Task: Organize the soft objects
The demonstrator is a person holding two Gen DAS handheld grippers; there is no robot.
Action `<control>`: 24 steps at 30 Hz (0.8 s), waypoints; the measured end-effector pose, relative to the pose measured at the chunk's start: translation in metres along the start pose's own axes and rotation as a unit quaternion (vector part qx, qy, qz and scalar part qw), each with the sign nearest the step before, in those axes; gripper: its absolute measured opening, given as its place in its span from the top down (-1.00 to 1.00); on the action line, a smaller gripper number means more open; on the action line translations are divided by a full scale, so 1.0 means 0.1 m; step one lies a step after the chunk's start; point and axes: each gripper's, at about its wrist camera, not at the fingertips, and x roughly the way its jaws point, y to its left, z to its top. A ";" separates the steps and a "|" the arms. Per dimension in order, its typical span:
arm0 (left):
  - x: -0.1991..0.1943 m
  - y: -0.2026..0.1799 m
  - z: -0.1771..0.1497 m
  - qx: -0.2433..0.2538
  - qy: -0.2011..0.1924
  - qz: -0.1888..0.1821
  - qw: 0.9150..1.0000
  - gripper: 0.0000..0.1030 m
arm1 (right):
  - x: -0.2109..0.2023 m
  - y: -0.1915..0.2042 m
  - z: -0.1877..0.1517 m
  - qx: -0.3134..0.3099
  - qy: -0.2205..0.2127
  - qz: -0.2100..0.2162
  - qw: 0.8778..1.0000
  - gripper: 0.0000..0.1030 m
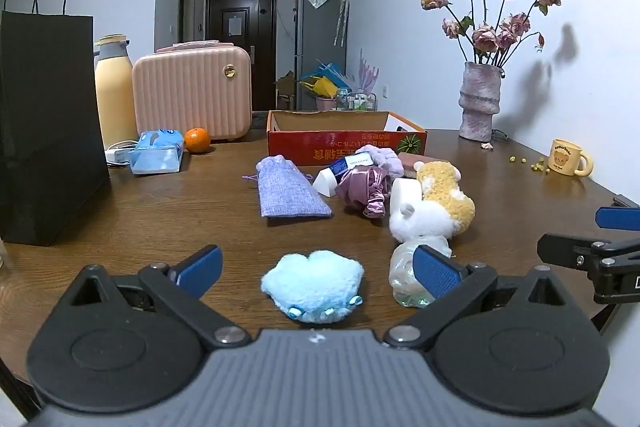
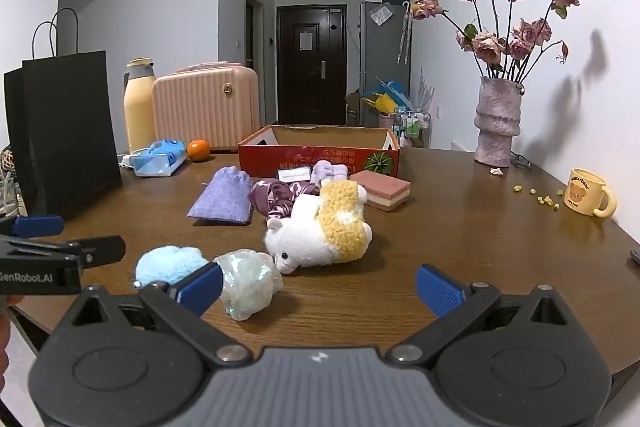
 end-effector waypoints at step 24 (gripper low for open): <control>0.00 -0.02 0.02 0.000 -0.002 0.001 1.000 -1.00 | -0.02 0.00 0.01 -0.001 0.001 -0.007 1.000 -1.00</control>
